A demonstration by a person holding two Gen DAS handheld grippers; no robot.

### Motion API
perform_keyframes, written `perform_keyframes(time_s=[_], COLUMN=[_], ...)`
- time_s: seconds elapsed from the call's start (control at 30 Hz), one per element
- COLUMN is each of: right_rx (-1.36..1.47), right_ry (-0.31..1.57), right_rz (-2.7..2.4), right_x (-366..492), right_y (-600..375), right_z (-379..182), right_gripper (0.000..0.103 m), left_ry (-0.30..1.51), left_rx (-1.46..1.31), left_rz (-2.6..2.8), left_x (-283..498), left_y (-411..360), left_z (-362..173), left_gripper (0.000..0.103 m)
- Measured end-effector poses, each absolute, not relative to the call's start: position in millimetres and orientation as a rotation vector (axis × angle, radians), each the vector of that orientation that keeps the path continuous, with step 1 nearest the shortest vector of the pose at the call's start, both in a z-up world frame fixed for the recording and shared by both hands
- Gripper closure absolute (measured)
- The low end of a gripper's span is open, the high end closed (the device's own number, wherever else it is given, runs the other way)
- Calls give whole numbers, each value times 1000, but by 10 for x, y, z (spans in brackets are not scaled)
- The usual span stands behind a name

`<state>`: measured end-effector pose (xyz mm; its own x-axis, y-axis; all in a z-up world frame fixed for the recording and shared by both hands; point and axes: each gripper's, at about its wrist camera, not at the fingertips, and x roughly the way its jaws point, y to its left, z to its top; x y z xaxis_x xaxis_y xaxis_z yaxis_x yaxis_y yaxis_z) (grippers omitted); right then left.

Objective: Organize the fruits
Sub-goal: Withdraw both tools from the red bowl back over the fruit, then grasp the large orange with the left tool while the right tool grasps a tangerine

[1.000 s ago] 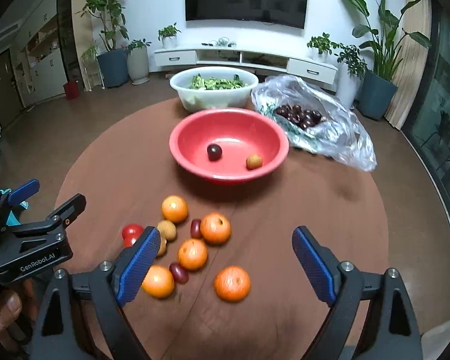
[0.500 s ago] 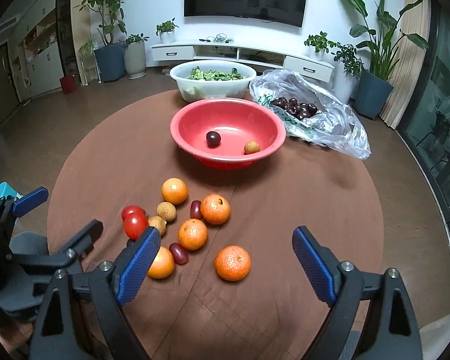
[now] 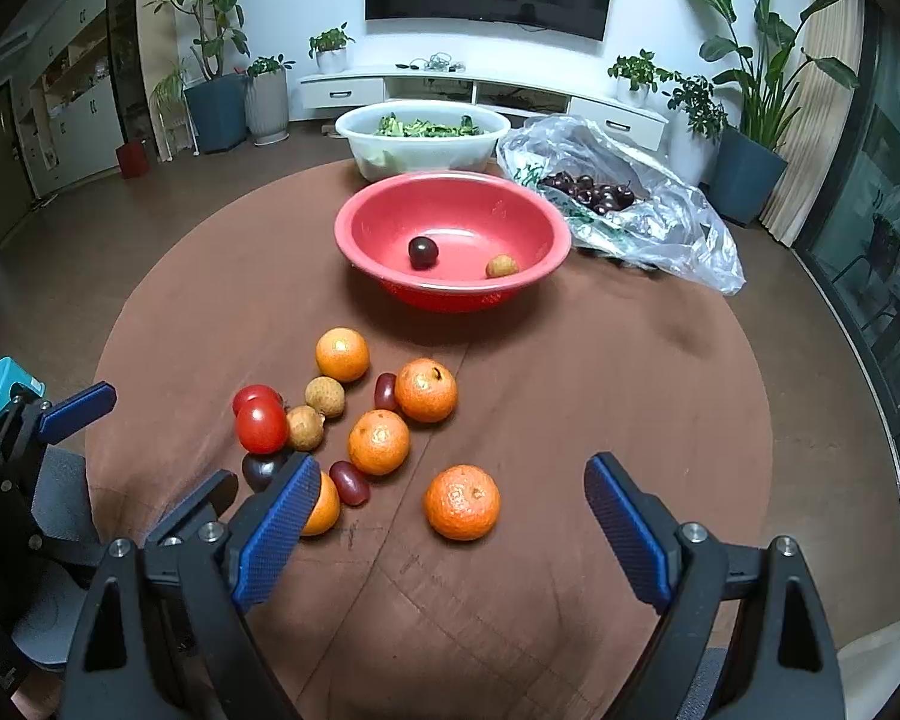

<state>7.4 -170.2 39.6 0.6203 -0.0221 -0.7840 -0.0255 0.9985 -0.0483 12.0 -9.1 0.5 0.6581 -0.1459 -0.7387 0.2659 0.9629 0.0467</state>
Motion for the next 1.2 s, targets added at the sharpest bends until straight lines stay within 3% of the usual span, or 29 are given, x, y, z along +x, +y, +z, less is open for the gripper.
perform_keyframes(time_s=[0.4,0.7,1.2], right_rx=[-53,-48,70], right_ry=[922,931,904], right_rz=[3,6,51], right_x=[78,73,-56], right_y=[-1711,-1712,-2047], right_z=[324,291,205], right_gripper=[11,11,11], left_ry=[847,895,914], left_rx=[159,147,136], left_rz=[-269,-327,-390], left_x=[124,175,200], left_y=[-148,-208,-266], left_z=[-91,-224,-236], left_gripper=[2,33,33])
